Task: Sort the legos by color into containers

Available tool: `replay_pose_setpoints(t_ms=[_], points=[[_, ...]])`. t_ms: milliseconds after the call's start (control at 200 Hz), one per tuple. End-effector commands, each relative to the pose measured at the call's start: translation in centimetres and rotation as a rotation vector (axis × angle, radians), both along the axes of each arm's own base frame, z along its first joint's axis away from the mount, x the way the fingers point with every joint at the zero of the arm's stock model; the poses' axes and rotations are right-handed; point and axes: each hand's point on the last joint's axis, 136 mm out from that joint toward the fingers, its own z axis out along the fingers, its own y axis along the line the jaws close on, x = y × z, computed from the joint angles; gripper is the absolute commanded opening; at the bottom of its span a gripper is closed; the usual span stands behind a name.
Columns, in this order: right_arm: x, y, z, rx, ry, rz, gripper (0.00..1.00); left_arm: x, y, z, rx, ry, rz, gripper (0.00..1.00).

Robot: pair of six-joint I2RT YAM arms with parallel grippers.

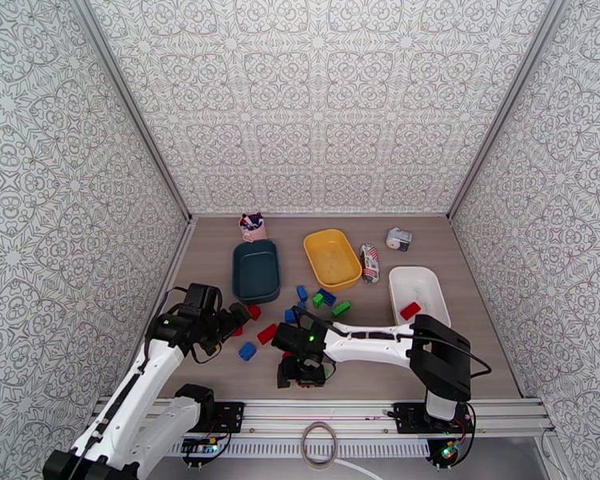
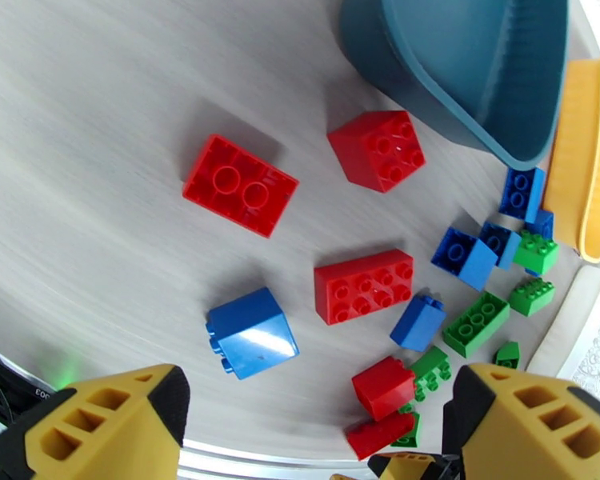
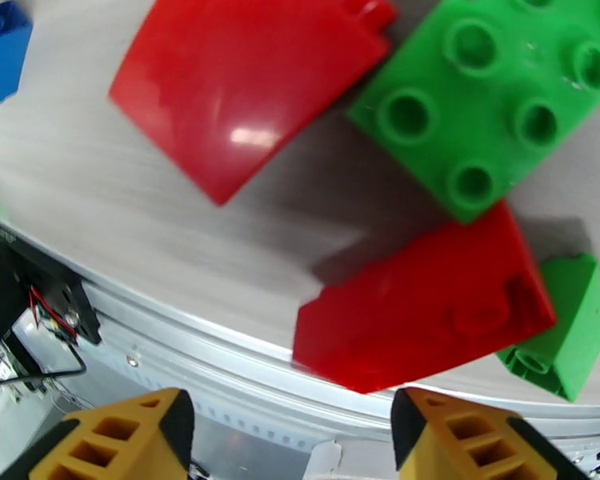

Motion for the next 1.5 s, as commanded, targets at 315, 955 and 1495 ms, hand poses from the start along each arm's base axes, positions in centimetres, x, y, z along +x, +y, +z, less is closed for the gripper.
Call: replay_pose_setpoints(t_ms=[315,955,1495], points=[[1.5,-1.6,-1.2,-0.137,-0.054,-0.062,0.73,-1.5,-0.3,0.3,-0.047,-0.019,-0.008,0.93],[5.4,-1.3,-2.0,-0.247,-0.097,-0.003,0.62,-1.8,-0.3,0.6,-0.058,-0.044,-0.008,0.93],[6.3,-3.4,1.8,-0.208,-0.178,-0.009,0.26,0.9,-2.7,1.3,-0.081,-0.088,-0.067,0.94]])
